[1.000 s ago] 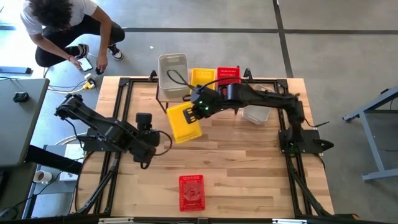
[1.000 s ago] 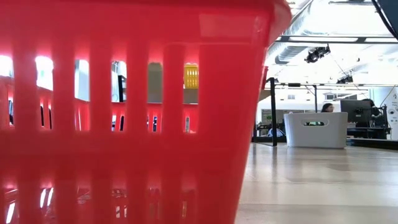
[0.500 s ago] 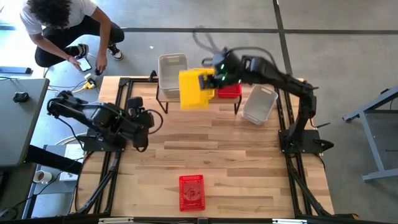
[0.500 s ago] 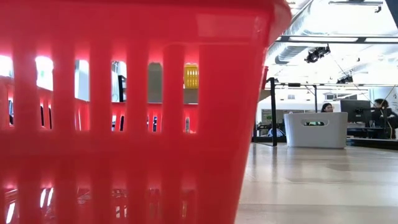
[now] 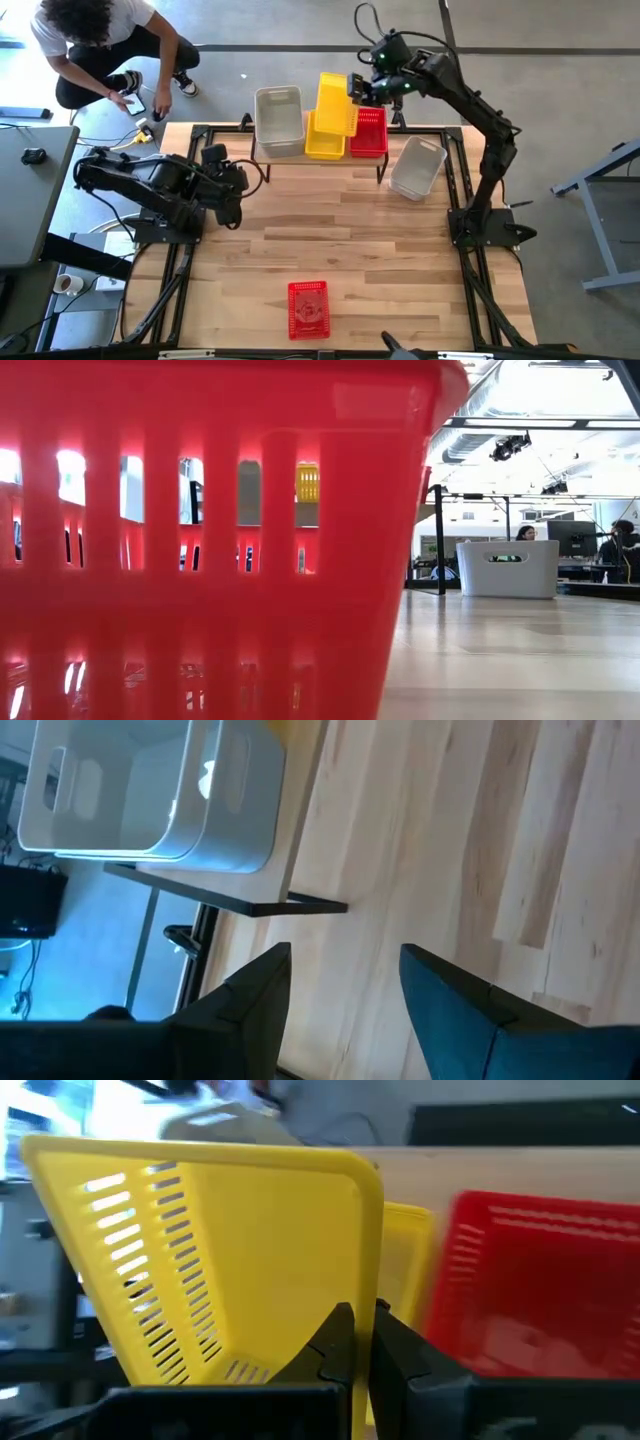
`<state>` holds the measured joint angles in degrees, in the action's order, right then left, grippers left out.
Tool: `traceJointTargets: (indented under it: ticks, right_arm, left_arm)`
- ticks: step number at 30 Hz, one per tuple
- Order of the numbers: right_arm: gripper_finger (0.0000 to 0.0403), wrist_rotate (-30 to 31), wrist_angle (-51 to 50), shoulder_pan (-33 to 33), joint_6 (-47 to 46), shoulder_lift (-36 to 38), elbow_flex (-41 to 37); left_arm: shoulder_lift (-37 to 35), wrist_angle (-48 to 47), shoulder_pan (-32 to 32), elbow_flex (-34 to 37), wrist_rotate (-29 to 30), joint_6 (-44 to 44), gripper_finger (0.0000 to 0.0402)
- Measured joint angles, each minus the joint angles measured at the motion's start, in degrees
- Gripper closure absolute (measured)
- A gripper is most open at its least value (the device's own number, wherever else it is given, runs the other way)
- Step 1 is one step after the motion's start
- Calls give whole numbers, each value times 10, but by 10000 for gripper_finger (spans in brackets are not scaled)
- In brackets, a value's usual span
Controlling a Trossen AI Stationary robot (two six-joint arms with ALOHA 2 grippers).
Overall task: Stack baskets on shelf by color
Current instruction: Stack the yellow bin on top of the other yellow bin on the shelf
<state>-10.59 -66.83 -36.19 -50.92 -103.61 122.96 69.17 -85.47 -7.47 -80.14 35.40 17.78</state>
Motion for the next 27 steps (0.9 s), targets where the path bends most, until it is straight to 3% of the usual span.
traceJointTargets:
  ticks: [11, 27]
  right_arm:
    - [403, -74, -14, 6, -19, -52, 0]
    - [403, -68, -27, 6, -30, -78, -1]
  left_arm:
    - [0, 0, 19, 0, 0, 0, 227]
    - [0, 0, 19, 0, -2, 2, 229]
